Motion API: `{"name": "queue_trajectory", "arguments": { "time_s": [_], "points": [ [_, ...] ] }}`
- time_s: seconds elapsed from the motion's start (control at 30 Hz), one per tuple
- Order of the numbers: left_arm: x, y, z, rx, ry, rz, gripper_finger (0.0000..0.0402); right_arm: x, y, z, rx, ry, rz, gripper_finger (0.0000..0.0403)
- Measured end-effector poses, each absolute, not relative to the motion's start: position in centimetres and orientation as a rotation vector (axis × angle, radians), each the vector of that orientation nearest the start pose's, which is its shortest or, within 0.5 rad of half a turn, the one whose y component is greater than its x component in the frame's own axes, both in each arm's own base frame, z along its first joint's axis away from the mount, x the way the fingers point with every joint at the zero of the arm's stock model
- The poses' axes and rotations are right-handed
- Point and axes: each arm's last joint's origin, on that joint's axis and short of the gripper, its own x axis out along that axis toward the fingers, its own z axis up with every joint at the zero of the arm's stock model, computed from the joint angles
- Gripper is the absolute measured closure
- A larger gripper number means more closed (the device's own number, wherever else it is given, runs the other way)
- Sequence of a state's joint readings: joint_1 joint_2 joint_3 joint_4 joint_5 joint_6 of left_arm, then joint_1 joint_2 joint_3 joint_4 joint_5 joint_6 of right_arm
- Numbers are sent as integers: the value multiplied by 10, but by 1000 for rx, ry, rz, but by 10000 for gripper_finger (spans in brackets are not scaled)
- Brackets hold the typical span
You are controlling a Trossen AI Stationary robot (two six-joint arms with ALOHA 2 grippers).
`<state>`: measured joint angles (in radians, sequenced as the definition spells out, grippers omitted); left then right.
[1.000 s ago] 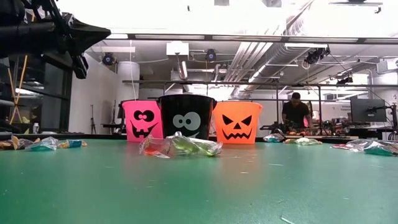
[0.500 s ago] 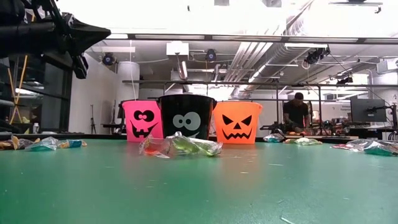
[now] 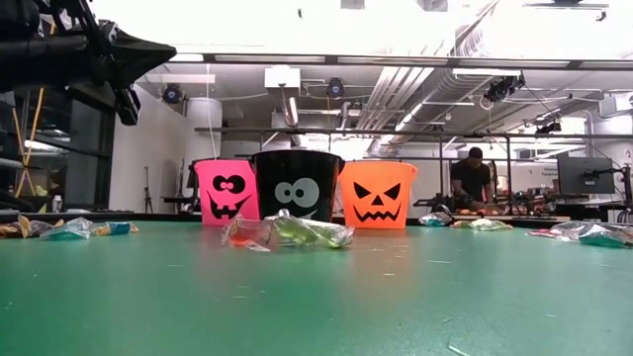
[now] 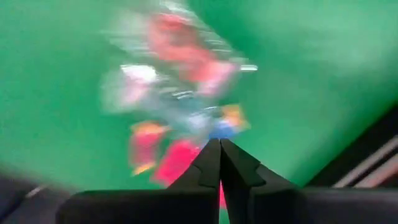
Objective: Sort candy by brand, put in halloween buckets
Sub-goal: Put the blue candy into the black bucket
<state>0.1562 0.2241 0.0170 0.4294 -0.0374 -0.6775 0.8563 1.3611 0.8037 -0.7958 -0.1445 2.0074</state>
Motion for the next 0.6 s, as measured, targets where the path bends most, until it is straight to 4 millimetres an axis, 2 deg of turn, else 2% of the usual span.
{"name": "queue_trajectory", "arguments": {
  "time_s": [0.13,0.23,0.33,0.43,0.6],
  "points": [
    [108,18,192,-659,-278,111,402,157,159,230,1043,1332,-649,403],
    [108,18,192,-659,-278,111,401,161,151,243,1028,1352,-662,400],
    [108,18,191,-660,-273,112,401,156,155,239,1013,1436,-632,398],
    [108,18,191,-660,-268,114,402,149,162,223,1043,1471,-624,382],
    [108,18,190,-661,-264,116,401,137,172,193,1155,1471,-600,305]
  ]
}}
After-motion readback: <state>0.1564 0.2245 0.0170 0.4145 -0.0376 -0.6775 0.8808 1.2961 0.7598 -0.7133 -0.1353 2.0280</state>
